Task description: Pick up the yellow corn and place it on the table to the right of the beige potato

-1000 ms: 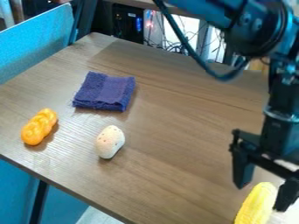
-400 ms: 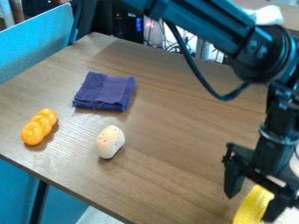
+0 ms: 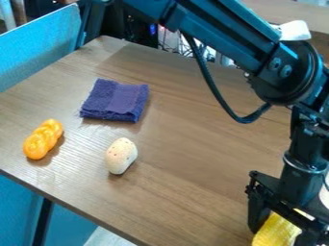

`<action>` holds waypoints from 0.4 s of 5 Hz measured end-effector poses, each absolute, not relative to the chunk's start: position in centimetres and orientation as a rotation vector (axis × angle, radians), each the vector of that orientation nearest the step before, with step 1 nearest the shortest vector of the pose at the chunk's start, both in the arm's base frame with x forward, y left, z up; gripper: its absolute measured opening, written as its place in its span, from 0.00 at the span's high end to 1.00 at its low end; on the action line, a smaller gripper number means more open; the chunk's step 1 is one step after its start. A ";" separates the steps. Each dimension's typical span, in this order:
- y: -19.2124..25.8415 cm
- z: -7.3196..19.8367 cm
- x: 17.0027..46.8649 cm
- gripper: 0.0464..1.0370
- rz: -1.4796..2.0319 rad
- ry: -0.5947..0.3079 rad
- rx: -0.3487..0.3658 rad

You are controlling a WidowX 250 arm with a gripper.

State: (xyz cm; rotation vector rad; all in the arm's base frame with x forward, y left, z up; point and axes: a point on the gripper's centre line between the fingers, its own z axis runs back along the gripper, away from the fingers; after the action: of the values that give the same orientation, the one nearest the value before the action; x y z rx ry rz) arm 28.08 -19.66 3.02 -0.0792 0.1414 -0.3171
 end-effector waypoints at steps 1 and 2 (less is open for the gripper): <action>-19.3 2.1 28.2 0.10 -0.307 0.166 -0.041; -19.3 2.1 28.2 0.34 -0.310 0.167 -0.039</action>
State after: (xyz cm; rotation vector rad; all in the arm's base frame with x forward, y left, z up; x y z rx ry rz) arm 28.22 -19.31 2.08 -0.0390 0.1671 -0.3105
